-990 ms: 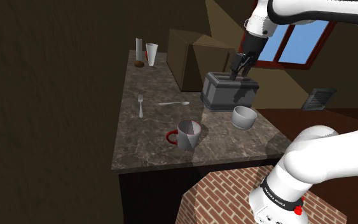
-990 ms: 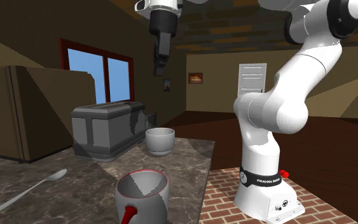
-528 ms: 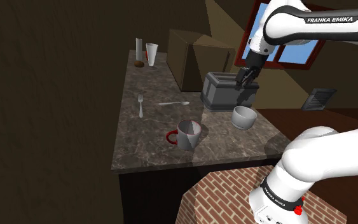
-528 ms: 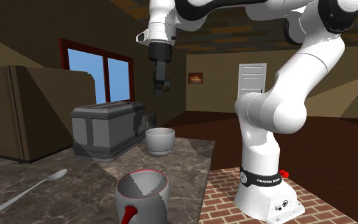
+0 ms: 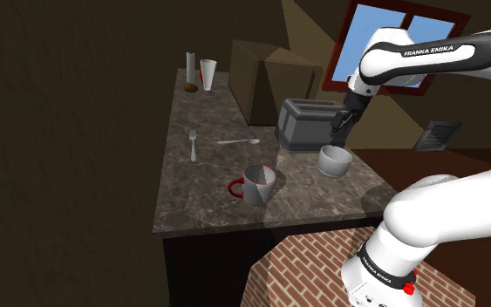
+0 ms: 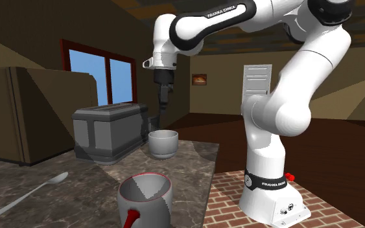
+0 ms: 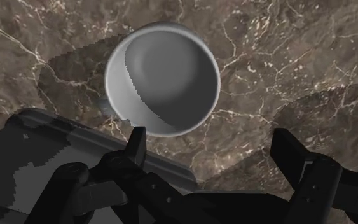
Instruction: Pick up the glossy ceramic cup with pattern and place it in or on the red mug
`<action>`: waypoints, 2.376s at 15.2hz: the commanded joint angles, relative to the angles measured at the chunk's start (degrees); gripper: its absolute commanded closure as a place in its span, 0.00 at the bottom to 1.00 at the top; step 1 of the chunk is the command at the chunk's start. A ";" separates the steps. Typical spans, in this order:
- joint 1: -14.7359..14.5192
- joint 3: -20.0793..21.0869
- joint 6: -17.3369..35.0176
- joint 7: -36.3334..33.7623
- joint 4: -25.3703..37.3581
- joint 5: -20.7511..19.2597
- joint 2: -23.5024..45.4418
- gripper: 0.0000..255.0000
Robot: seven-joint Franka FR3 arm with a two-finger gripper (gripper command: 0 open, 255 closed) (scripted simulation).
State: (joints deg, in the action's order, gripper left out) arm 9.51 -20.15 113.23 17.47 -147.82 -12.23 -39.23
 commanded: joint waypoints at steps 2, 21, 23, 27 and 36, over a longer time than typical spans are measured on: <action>1.15 -4.20 3.85 3.24 -0.32 -1.26 3.93 0.00; 1.10 -15.09 19.25 11.56 -2.37 -0.68 18.61 0.00; 1.10 -15.09 19.25 11.56 -2.37 -0.68 18.61 0.00; 1.10 -15.09 19.24 11.55 -2.36 -0.68 18.61 1.00; 1.36 -14.53 17.32 11.18 -1.64 -0.98 17.36 1.00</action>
State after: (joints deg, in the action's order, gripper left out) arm 10.75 -34.90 131.27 28.81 -149.69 -13.07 -21.35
